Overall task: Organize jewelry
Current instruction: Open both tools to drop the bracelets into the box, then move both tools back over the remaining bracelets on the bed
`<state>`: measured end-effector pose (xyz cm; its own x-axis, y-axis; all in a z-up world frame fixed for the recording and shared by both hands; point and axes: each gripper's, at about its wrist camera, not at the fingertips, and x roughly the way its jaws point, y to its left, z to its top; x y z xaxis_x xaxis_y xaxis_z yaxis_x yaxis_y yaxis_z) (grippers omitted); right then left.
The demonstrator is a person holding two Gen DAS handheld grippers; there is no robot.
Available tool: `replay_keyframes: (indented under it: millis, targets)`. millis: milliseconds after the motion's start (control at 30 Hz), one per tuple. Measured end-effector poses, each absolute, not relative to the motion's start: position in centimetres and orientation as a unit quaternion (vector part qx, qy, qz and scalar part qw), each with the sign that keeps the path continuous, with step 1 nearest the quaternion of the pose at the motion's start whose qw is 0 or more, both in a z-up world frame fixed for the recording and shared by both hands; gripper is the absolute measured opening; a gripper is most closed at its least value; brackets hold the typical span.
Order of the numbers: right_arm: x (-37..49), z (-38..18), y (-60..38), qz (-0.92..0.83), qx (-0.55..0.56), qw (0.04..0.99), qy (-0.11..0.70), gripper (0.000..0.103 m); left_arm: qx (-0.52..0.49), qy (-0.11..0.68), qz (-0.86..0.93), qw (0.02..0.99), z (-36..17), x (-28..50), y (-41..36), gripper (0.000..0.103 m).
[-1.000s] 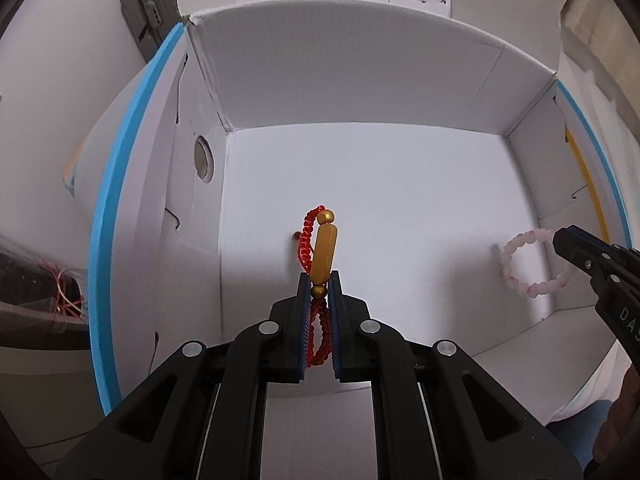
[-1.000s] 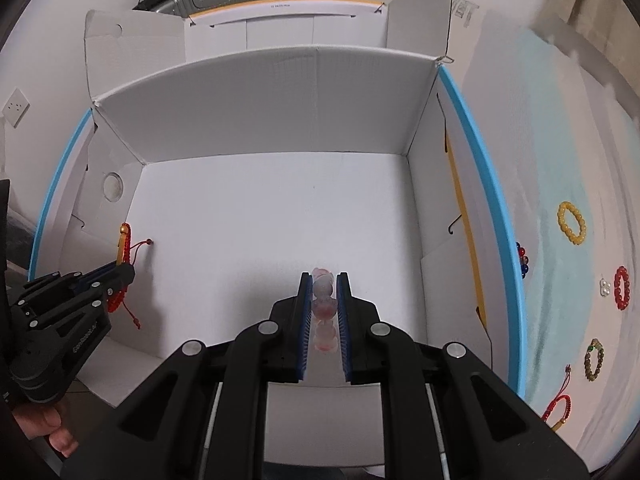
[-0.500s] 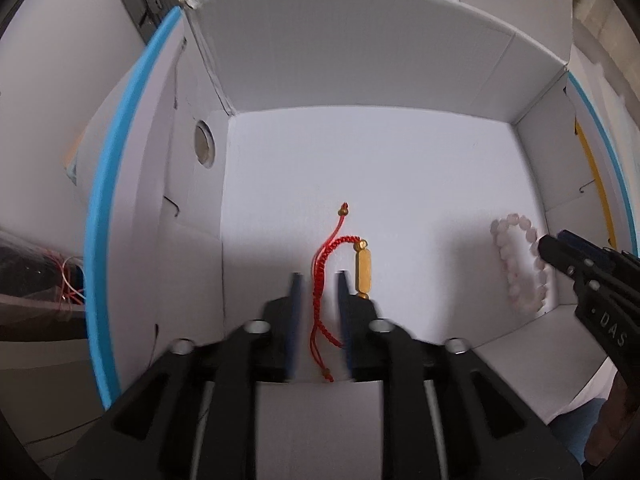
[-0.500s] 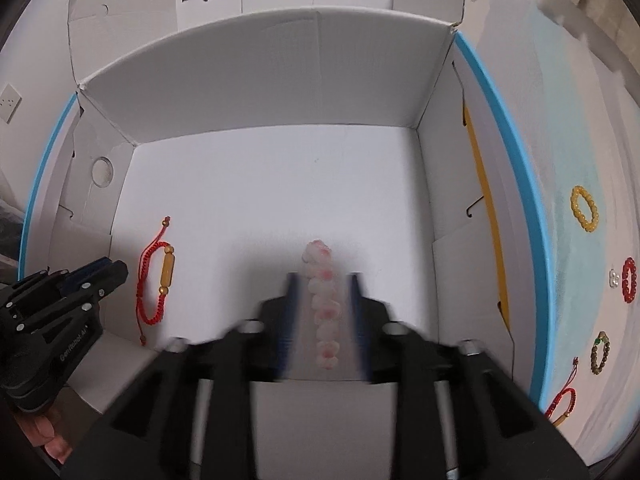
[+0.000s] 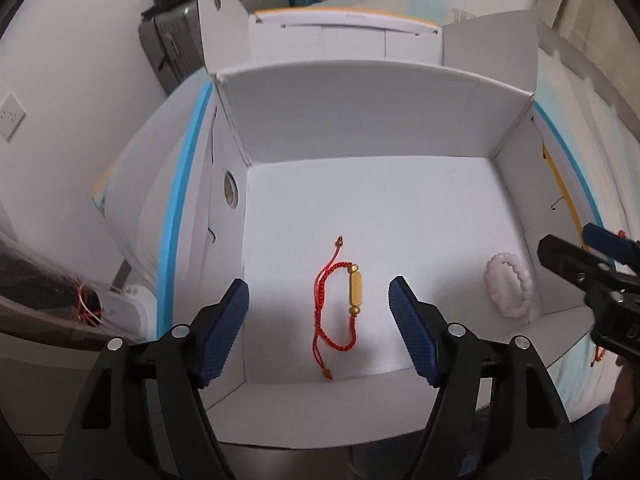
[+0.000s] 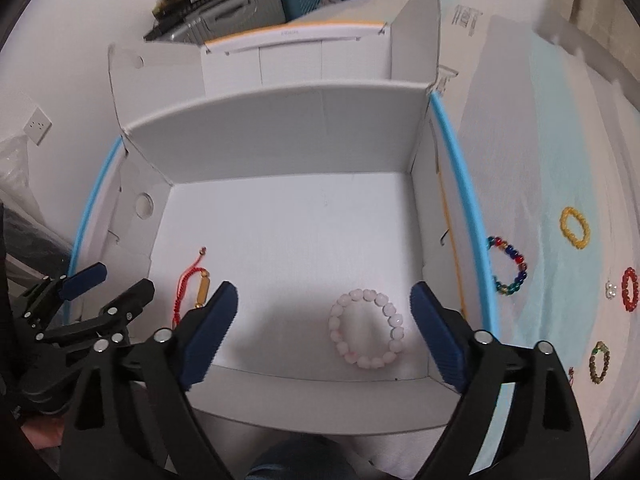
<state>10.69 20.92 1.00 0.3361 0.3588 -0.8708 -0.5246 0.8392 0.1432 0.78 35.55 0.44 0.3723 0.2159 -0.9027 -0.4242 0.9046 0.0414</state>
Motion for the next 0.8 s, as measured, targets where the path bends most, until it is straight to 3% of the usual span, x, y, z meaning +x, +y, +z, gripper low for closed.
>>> replay_keyframes:
  millis: [67,267,800]
  targets:
    - [10.5,1.7,20.3,0.272,-0.079,0.82,0.498,0.093,-0.1,0.522,0.19,0.825,0.8,0.7,35.2,0.079]
    - [10.4,3.6,18.0,0.264,-0.066,0.835,0.478,0.095,-0.087,0.507,0.186,0.837,2.0,0.4,34.3,0.09]
    - [10.1,6.5,10.5,0.224,-0.054,0.863,0.449,0.095,-0.064,0.484,0.138,0.862,4.4,1.0,28.2,0.097]
